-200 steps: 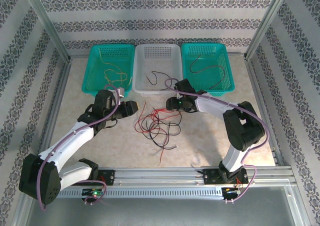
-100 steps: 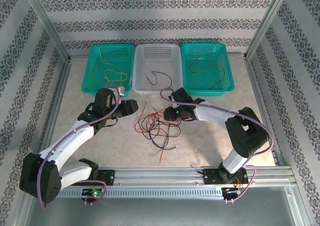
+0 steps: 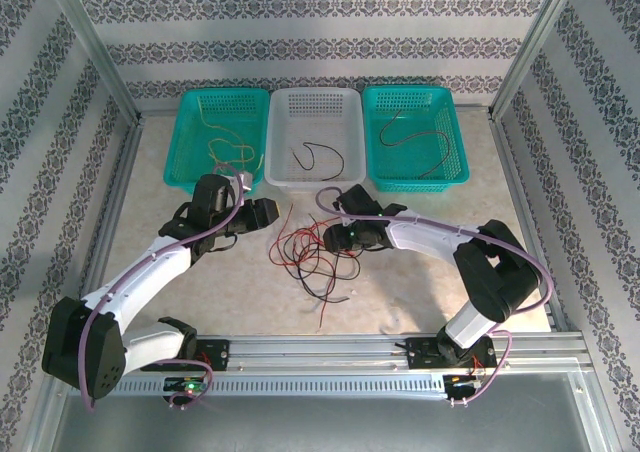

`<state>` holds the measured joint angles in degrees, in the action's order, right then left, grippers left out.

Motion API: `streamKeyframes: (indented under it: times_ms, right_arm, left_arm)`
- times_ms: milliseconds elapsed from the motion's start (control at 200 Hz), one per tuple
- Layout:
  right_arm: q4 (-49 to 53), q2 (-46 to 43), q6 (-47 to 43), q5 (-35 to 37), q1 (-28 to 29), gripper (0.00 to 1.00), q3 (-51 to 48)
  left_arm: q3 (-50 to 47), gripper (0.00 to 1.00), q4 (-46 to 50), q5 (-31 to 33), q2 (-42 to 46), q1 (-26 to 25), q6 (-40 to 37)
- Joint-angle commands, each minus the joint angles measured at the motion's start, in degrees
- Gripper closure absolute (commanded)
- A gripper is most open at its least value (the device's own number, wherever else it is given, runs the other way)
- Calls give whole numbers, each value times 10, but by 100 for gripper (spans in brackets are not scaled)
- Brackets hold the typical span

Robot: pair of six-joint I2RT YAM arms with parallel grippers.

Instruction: Untangle the cables

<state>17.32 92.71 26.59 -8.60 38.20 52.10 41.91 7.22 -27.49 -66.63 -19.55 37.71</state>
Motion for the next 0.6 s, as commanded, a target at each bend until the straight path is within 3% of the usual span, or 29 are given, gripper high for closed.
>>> streamKeyframes:
  times_ms: [0,360,510,595]
  right_arm:
    - [21,-22,1,16,10,42,-10]
    - [33,-29,6,4,25,38,0]
    - [39,-8,2,7,28,51,11]
    - [47,-9,1,11,30,70,22]
  left_arm:
    - [9,54,-12,-11,12,-6,-5]
    - [2,54,-20,-18,13,-6,1]
    - [0,54,-24,-21,12,-6,3]
    - [2,54,-25,-23,12,-7,3]
